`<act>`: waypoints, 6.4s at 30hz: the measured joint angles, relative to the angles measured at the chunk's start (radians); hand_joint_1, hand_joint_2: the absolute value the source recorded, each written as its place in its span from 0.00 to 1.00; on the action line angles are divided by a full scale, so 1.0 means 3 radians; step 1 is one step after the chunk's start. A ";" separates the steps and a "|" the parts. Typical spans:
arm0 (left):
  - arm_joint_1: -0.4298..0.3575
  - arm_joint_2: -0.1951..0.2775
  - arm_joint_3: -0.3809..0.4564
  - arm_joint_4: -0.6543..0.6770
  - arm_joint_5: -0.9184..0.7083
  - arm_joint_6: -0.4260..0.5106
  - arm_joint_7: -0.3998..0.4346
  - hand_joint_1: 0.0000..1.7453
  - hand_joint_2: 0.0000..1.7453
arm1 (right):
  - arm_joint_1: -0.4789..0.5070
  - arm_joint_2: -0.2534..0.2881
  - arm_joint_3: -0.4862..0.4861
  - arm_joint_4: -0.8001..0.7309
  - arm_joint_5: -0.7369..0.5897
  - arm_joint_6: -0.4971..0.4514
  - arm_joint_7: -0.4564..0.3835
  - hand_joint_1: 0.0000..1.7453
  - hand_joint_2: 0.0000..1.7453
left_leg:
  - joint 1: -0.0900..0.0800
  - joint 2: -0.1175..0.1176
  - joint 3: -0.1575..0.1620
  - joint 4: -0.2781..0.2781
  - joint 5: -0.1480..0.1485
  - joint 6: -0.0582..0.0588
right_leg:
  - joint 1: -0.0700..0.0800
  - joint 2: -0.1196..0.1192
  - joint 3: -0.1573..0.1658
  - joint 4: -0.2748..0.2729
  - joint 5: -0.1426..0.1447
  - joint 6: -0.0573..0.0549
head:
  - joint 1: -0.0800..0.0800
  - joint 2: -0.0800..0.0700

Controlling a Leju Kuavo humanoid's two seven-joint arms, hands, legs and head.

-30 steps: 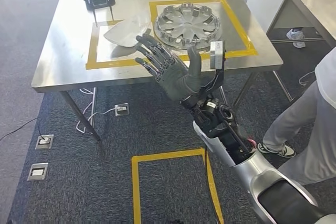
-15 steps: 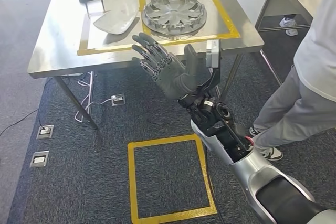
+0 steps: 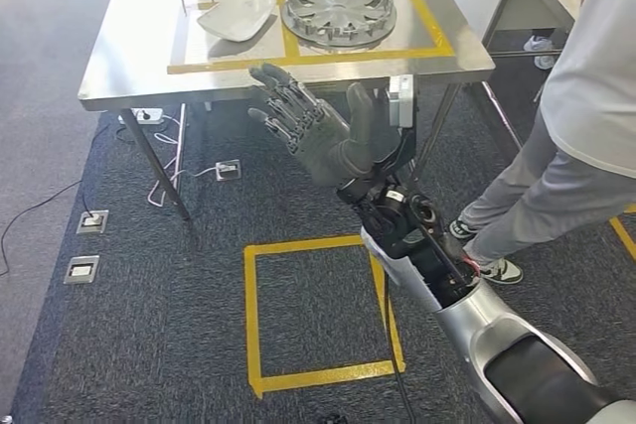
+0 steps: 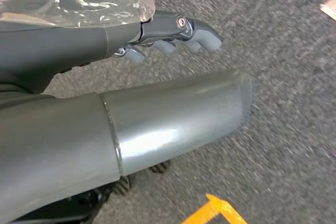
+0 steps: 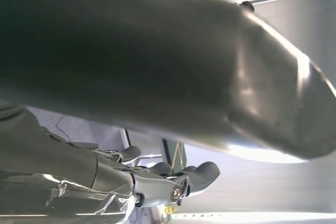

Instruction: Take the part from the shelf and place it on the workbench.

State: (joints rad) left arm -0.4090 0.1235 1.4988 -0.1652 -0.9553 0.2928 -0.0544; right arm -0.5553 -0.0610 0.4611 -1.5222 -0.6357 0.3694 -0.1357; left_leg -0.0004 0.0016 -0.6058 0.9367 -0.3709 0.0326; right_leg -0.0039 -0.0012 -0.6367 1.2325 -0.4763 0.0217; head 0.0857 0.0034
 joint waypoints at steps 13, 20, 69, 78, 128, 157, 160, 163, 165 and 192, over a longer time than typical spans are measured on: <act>0.0012 0.0034 0.0000 0.0000 0.0010 0.0012 0.0002 0.00 0.00 | -0.0048 0.0001 0.0011 0.0023 -0.0010 0.0023 -0.0016 0.00 0.00 | 0.0050 -0.0016 -0.0428 0.1075 -0.0552 -0.0220 | 0.0004 -0.0021 0.0258 -0.1063 0.0317 -0.0166 | -0.0042 0.0000; -0.0007 0.0037 0.0000 0.0000 0.0006 0.0024 -0.0015 0.00 0.00 | -0.0072 0.0008 0.0013 0.0059 0.0054 0.0023 -0.0087 0.00 0.00 | 0.0055 -0.0024 0.0570 -0.0029 -0.0491 -0.0165 | 0.0010 -0.0025 -0.0031 -0.1005 0.0566 -0.0059 | -0.0028 0.0000; 0.0138 0.0056 0.0001 0.0000 0.0111 0.0079 -0.0091 0.00 0.00 | 0.0091 0.0000 0.0000 -0.0021 0.0352 -0.0237 0.0014 0.00 0.00 | 0.0032 0.0206 0.0119 0.0124 -0.0224 -0.0145 | 0.0032 -0.0042 0.0364 -0.0972 0.0144 -0.0131 | 0.0027 0.0000; 0.0179 0.0055 0.0001 0.0000 0.0094 0.0121 -0.0130 0.00 0.00 | 0.0126 0.0000 -0.0004 -0.0174 0.0362 -0.0302 0.0104 0.00 0.00 | 0.0047 -0.0053 -0.0040 0.0462 -0.0270 -0.0162 | 0.0022 0.0180 0.0317 -0.0976 0.0200 -0.0170 | -0.0030 0.0000; 0.0108 -0.0036 0.0001 0.0000 0.0017 0.0185 -0.0134 0.00 0.00 | 0.0476 -0.0262 -0.0134 -0.0724 0.0354 -0.0487 0.0230 0.00 0.00 | 0.0059 0.0192 0.0197 0.0022 -0.0180 -0.0166 | -0.0017 -0.0074 0.0284 -0.0919 0.0152 -0.0036 | 0.0037 0.0000; 0.0121 -0.0011 0.0001 -0.0001 0.0020 0.0150 -0.0138 0.00 0.00 | 0.0502 -0.0284 -0.0111 -0.0738 0.0326 -0.0473 0.0159 0.00 0.00 | 0.0040 0.0121 0.0169 0.0031 -0.0163 -0.0121 | -0.0020 -0.0077 0.0275 -0.0889 0.0138 -0.0002 | 0.0051 0.0000; 0.0117 -0.0008 0.0001 0.0000 0.0023 0.0145 -0.0132 0.00 0.00 | 0.0495 -0.0284 -0.0110 -0.0735 0.0328 -0.0468 0.0152 0.00 0.00 | 0.0042 0.0146 0.0161 0.0042 -0.0171 -0.0173 | -0.0013 -0.0034 0.0288 -0.0916 0.0146 -0.0072 | 0.0020 0.0000; 0.0116 -0.0006 0.0001 0.0000 0.0023 0.0135 -0.0130 0.00 0.00 | 0.0477 -0.0286 -0.0110 -0.0733 0.0327 -0.0464 0.0149 0.00 0.00 | 0.0057 0.0061 -0.0024 0.0451 -0.0415 -0.0210 | -0.0020 0.0002 0.0288 -0.0938 0.0169 -0.0132 | -0.0006 0.0000; 0.0122 -0.0004 0.0001 0.0000 0.0023 0.0134 -0.0130 0.00 0.00 | 0.0475 -0.0286 -0.0104 -0.0728 0.0327 -0.0461 0.0148 0.00 0.00 | 0.0056 0.0023 -0.0271 0.0947 -0.0614 -0.0215 | -0.0011 0.0034 0.0278 -0.0938 0.0174 -0.0147 | -0.0024 0.0000; 0.0116 0.0020 0.0001 0.0000 0.0050 0.0132 -0.0118 0.00 0.00 | 0.0396 -0.0276 -0.0083 -0.0627 0.0320 -0.0529 0.0139 0.00 0.00 | 0.0049 0.0109 0.0115 0.0176 -0.0272 -0.0211 | -0.0012 -0.0030 0.0260 -0.0900 0.0162 -0.0111 | 0.0010 0.0000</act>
State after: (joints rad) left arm -0.3742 0.1294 1.4992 -0.1653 -0.9403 0.3323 -0.0896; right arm -0.4364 -0.1439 0.4363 -1.7102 -0.5397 0.2107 -0.0940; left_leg 0.0141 0.0344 -0.5714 0.9895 -0.4524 -0.0307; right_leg -0.0076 -0.0100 -0.5588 0.9625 -0.4277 -0.0117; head 0.0887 0.0034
